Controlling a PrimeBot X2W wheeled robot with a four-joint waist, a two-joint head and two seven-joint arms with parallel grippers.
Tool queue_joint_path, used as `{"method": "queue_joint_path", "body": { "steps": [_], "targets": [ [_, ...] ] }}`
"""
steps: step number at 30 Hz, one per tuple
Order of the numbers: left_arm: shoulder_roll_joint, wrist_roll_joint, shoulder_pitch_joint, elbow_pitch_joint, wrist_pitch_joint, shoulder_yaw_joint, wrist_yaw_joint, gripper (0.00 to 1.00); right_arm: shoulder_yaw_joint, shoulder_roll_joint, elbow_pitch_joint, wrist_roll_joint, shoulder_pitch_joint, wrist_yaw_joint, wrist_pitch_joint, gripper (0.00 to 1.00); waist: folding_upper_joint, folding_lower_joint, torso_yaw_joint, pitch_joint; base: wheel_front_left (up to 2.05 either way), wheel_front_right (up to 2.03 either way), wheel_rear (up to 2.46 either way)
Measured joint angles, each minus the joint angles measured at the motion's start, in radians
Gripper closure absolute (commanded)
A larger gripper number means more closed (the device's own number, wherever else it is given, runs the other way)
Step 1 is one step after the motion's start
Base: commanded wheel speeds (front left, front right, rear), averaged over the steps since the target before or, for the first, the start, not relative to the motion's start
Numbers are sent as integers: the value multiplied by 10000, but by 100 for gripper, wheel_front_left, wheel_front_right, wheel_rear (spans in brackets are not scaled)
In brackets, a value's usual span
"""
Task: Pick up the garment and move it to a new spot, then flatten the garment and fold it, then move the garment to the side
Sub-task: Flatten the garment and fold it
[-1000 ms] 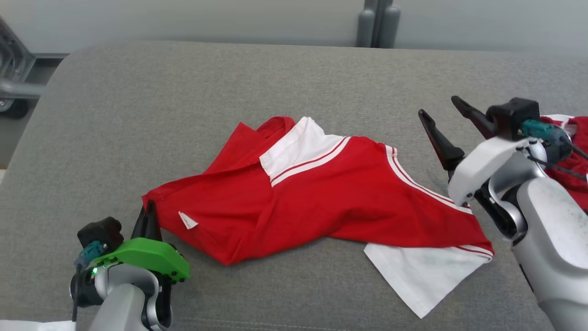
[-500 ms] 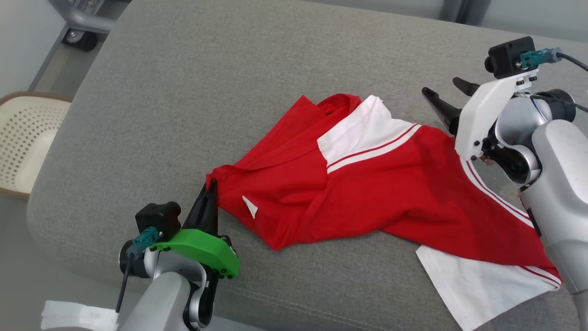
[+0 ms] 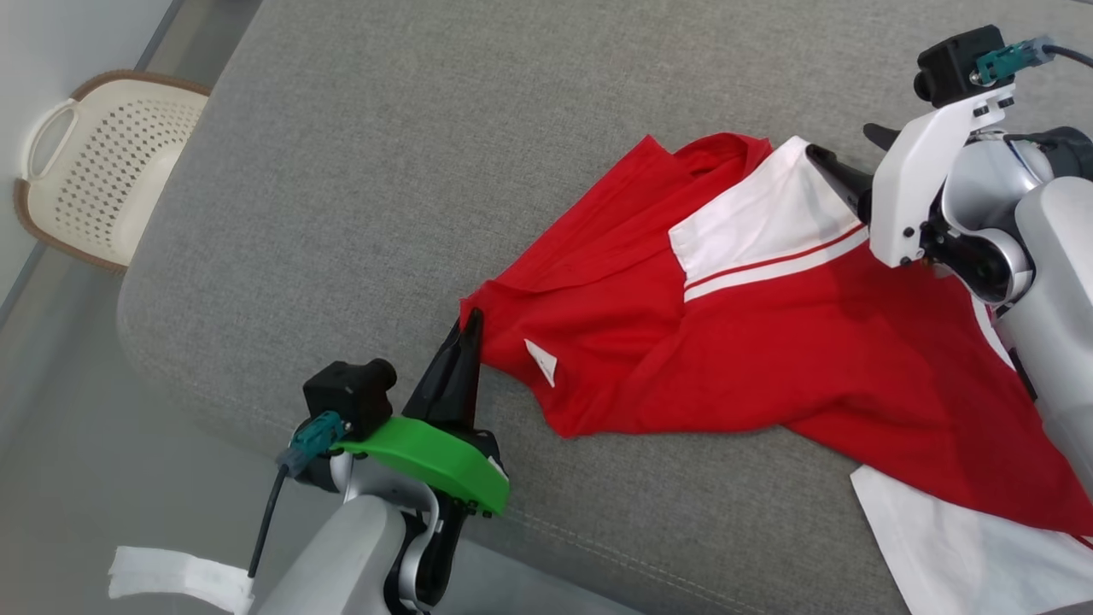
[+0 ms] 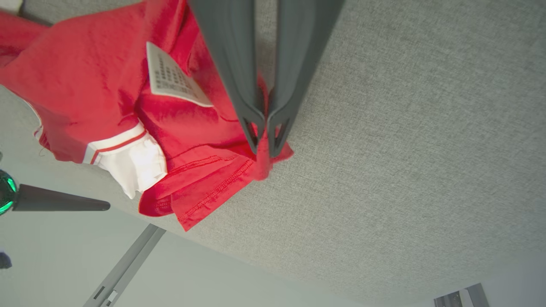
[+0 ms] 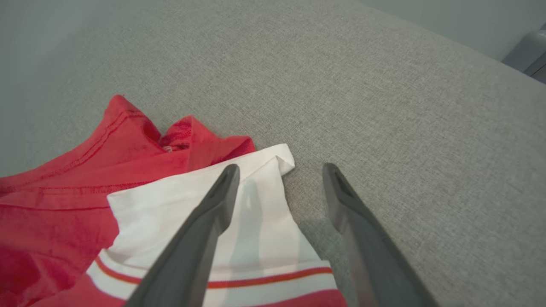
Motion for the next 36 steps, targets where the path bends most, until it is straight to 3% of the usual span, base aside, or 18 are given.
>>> {"method": "queue_joint_path", "body": {
  "steps": [14, 15, 17, 20, 22, 28, 36],
  "targets": [
    [-4, -163, -169, -466, 0, -324, 96, 100, 759, -539, 550, 322, -434, 0, 77, 0, 0, 0, 481, 611, 0, 0, 0],
    [-4, -163, -169, -472, 0, -328, 96, 100, 844, -566, 566, 353, -466, 0, 77, 12, 0, 0, 483, 611, 0, 0, 0],
    [-4, -163, -169, -477, 0, -337, 96, 100, 1028, -612, 594, 374, -513, 0, 96, 47, 0, 0, 485, 611, 0, 0, 0],
    [-4, -163, -170, -485, 0, -345, 107, 100, 1193, -635, 596, 499, -575, 0, 117, 71, 0, 0, 485, 611, 0, 0, 0],
    [-4, -163, -170, -485, 0, -339, 107, 100, 1381, -635, 593, 648, -578, 0, 115, 100, 0, 0, 480, 612, 0, 0, 0],
    [0, -157, -174, -477, -2, 56, 146, 100, 1701, -612, 433, 882, -739, 0, -502, 100, 0, 0, 328, 572, 0, 0, 0],
    [-21, -157, -224, -842, -2, 978, 173, 100, 1423, -729, -353, 1124, -1083, 0, -2642, 100, 0, 0, -137, 342, 0, 0, 0]
  ]
}}
